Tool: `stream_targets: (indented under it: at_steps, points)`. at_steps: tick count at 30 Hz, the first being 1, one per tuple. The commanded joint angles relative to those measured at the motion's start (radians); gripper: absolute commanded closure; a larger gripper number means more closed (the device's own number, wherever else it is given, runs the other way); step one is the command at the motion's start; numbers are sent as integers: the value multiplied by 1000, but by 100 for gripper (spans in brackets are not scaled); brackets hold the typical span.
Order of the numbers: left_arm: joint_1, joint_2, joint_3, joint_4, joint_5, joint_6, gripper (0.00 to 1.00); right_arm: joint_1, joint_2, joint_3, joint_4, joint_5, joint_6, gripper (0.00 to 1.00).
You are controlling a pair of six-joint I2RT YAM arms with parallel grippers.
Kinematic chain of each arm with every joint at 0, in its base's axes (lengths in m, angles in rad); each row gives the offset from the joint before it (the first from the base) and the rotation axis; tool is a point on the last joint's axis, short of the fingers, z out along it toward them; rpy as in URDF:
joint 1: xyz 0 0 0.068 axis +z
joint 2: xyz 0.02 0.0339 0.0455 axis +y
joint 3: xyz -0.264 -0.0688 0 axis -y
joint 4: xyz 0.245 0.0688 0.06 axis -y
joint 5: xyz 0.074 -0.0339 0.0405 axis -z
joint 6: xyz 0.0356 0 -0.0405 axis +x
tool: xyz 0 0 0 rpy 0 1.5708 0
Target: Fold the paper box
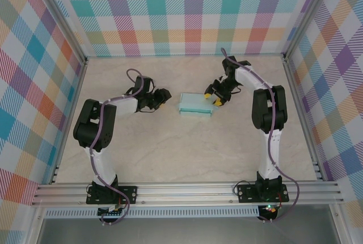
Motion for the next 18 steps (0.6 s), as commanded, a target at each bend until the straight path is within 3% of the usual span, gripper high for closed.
stream_targets:
  at_steps: [1, 4, 11, 18]
  points:
    - [9, -36, 47, -29, 28, 34, 44, 6, -81, -4, -26, 49, -43, 46]
    - [-13, -30, 95, -65, 59, 94, 39, 7, -116, -20, -21, 68, -90, 43]
    - [-81, 1, 173, -216, 10, 266, 35, 5, -182, -111, 10, 106, -165, 41]
    - [-123, 45, 208, -310, -15, 371, 36, 5, -188, -211, 75, 74, -174, 48]
